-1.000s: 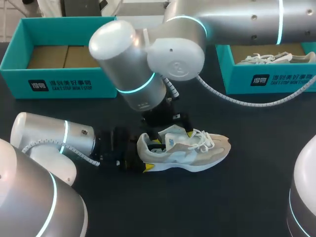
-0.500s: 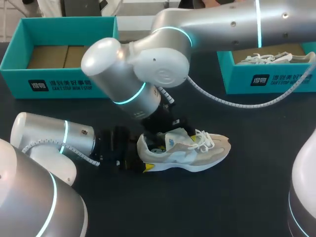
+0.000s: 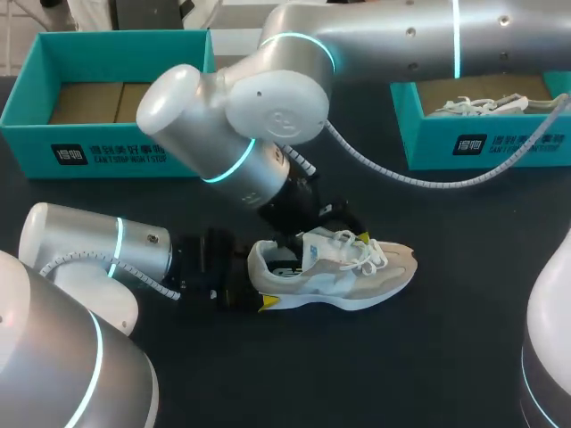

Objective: Take the shoe out of the shoebox, open the shoe tongue, remove and reinsert the insole, then place the shoe into the shoebox

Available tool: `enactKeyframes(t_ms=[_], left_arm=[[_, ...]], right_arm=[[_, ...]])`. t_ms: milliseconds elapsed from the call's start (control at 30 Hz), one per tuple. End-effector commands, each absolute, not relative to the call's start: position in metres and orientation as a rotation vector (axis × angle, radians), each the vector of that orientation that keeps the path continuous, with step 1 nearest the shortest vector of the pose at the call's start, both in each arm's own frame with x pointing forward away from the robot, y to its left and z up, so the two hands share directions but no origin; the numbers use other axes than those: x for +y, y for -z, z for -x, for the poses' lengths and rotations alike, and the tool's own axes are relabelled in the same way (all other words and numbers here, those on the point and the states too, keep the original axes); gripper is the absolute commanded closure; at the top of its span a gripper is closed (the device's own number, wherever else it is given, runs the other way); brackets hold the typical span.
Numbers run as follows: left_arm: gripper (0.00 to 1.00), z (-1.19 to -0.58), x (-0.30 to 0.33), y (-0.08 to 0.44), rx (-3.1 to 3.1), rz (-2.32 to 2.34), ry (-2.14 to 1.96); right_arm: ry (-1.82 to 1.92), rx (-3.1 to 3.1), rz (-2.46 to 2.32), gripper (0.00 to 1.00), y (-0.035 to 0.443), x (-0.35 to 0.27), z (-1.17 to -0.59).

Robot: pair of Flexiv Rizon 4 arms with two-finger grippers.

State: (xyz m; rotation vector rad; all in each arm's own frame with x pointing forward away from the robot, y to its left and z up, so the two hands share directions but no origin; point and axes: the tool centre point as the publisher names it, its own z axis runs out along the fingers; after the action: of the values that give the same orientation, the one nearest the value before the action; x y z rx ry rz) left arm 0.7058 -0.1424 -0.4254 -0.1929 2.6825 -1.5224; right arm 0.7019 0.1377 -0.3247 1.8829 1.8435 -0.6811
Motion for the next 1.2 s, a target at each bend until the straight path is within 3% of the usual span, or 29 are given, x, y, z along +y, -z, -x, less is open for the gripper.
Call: enactKeyframes(t_ms=[33,67,100,233,333,367,700,1200], left_arm=[[1.00,-0.708,-0.141,0.429,2.686,0.195,1.516],[1.00,-0.708,-0.141,0.429,2.686,0.195,1.516],[1.00,-0.708,-0.141,0.429,2.686,0.195,1.516],[1.00,-0.708,-0.141,0.429,2.686,0.195,1.516],[1.00,-0.708,-0.141,0.429,2.686,0.195,1.516],[1.00,-0.708,-0.141,0.429,2.686,0.195,1.516],[1.00,-0.708,-0.141,0.429,2.686,0.195,1.516],[1.00,-0.708,-0.141,0.429,2.686,0.195,1.516]], right_arm=[[0.541,1.491,-2.107,0.15,0.307,0.135,-0.692],[0.541,1.489,-2.107,0.23,0.305,0.134,-0.691],[0.540,1.493,-2.114,0.45,0.305,0.134,-0.691],[0.522,1.500,-2.135,0.65,0.303,0.132,-0.691],[0.507,1.529,-2.150,0.96,0.304,0.130,-0.695],[0.506,1.540,-2.156,1.00,0.306,0.129,-0.695],[0.459,1.645,-2.182,1.00,0.313,0.127,-0.704],[0.411,1.829,-2.136,1.00,0.330,0.060,-0.718]])
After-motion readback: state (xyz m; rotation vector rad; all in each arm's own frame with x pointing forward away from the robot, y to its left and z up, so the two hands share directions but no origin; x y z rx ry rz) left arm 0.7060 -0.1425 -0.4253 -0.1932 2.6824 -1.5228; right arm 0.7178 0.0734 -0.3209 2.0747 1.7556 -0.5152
